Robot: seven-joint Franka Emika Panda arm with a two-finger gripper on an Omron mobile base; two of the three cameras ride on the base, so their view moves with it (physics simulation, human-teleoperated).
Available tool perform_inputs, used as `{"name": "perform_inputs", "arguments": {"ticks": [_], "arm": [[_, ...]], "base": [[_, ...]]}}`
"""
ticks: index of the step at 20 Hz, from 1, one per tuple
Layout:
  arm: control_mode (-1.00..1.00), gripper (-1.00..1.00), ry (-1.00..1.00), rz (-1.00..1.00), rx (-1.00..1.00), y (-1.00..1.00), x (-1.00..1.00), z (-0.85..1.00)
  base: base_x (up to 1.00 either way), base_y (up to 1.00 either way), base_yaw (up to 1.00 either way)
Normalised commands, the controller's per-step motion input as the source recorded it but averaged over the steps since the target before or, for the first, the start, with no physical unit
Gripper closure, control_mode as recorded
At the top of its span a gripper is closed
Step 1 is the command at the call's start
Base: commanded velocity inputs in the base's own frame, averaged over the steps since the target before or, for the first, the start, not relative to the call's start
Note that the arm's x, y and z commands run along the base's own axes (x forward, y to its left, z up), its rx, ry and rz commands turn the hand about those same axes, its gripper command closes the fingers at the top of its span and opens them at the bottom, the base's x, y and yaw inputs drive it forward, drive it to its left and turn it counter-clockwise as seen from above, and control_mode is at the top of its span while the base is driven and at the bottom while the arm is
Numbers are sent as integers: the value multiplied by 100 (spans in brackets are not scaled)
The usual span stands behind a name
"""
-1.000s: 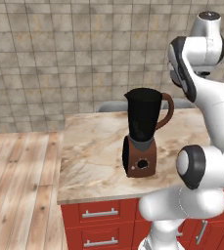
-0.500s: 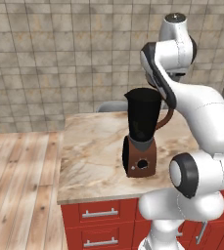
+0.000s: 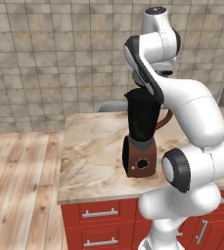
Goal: Grab the lime and lemon wedge from the fridge, place them in the blender, close the lid, and turn on the blender to create a marinade.
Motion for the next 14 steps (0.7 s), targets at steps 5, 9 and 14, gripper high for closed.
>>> {"name": "perform_inputs", "arguments": {"ticks": [5, 9, 14], "arm": [[-100, 100, 4, 2, 8, 6, -33, -23], [-100, 100, 1, 0, 9, 9, -21, -6], [-100, 100, 0, 0, 0, 16, 0, -1]], "base": [[0, 0, 0], [0, 0, 0], [0, 0, 0]]}}
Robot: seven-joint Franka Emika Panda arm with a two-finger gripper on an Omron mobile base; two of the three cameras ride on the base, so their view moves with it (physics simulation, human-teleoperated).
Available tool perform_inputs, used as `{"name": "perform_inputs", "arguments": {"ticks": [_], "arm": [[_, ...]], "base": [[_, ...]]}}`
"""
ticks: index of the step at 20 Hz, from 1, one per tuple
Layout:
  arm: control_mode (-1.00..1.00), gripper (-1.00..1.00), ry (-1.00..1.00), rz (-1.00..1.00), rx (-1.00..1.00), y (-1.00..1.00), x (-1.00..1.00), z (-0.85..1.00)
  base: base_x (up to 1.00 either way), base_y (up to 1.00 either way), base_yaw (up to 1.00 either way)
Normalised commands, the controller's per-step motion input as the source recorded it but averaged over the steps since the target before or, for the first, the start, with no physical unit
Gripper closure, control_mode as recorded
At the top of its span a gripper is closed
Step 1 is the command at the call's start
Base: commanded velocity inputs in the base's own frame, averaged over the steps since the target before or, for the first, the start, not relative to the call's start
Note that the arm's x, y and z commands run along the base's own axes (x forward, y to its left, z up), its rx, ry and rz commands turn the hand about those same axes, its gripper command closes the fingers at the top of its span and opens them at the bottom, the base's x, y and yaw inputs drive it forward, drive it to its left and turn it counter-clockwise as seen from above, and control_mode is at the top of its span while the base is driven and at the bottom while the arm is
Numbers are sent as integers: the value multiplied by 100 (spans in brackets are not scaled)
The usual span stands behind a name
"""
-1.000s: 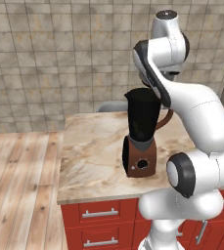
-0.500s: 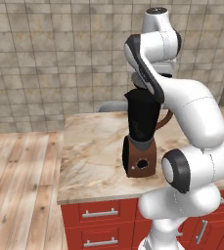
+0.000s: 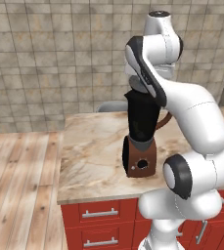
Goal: Grab the lime and lemon wedge from the fridge, place them in the blender, close the lid, and turn on the blender to create a marinade.
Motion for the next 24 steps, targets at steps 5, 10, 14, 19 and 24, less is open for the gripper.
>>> {"name": "perform_inputs", "arguments": {"ticks": [5, 10, 14, 19, 24], "arm": [[-100, 100, 4, 0, 0, 8, 0, -13], [-100, 100, 13, 0, 0, 10, 0, -4], [-100, 100, 15, 0, 0, 2, 0, -1], [-100, 100, 5, 1, 0, 12, -4, -4], [-100, 100, 9, 2, 0, 7, -9, -1]], "base": [[0, 0, 0], [0, 0, 0], [0, 0, 0], [0, 0, 0], [0, 0, 0]]}}
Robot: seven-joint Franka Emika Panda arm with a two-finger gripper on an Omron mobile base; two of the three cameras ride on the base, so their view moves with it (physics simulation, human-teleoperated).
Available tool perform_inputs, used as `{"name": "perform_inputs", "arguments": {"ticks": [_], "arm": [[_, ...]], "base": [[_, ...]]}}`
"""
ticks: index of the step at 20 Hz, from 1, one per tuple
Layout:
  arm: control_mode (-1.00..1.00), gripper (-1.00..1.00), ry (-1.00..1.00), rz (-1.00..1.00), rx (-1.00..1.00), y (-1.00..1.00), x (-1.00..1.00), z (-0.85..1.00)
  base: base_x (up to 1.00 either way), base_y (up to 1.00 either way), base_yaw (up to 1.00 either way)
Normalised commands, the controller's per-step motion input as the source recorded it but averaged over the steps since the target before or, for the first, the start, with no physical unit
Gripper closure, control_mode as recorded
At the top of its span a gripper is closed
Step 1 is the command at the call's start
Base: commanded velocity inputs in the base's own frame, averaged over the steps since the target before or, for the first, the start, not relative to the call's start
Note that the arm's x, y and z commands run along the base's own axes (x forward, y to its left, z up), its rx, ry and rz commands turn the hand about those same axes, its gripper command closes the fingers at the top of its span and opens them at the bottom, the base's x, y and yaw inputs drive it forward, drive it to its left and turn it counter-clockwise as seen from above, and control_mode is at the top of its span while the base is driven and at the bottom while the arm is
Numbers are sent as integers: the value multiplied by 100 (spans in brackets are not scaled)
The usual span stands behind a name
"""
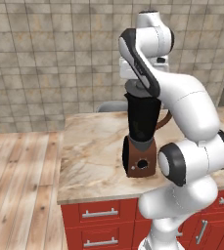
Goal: Grab the lime and lemon wedge from the fridge, place them in the blender, close the lid, and turn on the blender to create a marinade.
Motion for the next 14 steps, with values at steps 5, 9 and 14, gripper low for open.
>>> {"name": "perform_inputs", "arguments": {"ticks": [5, 9, 14], "arm": [[-100, 100, 1, 0, 0, 0, -3, -1], [-100, 100, 6, 0, 0, 0, -20, -2], [-100, 100, 6, 0, 0, 0, -40, 0]], "base": [[0, 0, 0], [0, 0, 0], [0, 0, 0]]}}
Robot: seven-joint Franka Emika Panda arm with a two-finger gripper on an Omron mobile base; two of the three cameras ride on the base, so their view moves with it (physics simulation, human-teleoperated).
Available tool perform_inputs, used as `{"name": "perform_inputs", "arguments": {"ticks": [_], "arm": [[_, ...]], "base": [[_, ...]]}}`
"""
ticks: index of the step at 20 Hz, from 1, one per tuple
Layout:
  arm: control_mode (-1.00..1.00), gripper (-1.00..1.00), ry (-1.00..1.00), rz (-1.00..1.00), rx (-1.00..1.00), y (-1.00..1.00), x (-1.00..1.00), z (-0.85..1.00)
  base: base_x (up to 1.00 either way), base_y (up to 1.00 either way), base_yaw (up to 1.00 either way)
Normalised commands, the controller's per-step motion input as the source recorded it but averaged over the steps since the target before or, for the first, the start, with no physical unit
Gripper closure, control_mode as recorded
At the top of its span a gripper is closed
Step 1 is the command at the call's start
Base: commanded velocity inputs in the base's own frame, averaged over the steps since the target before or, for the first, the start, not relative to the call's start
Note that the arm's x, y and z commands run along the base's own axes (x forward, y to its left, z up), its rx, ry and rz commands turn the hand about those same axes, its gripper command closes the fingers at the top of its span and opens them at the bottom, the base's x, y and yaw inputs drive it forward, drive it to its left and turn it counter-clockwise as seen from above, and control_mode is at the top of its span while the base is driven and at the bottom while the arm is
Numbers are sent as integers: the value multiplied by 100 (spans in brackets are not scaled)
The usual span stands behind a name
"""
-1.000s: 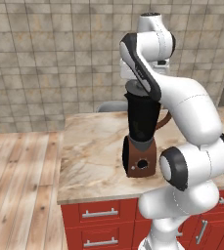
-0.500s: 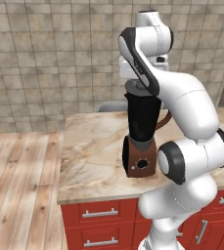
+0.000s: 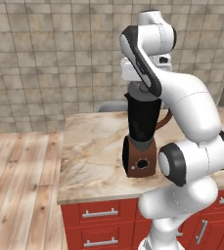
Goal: Grab the lime and lemon wedge from the fridge, place them in the blender, close the lid, and turn on the blender to create a marinade.
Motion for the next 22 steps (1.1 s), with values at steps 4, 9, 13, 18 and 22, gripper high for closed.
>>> {"name": "perform_inputs", "arguments": {"ticks": [4, 9, 13, 18, 22], "arm": [[-100, 100, 0, 0, 0, 0, -5, 0], [-100, 100, 8, 0, 0, 0, 0, -1], [-100, 100, 9, 0, 0, 0, 0, 0], [-100, 100, 8, 0, 0, 0, 0, -5], [-100, 100, 8, 0, 0, 0, -14, -21]], "base": [[0, 0, 0], [0, 0, 0], [0, 0, 0], [0, 0, 0], [0, 0, 0]]}}
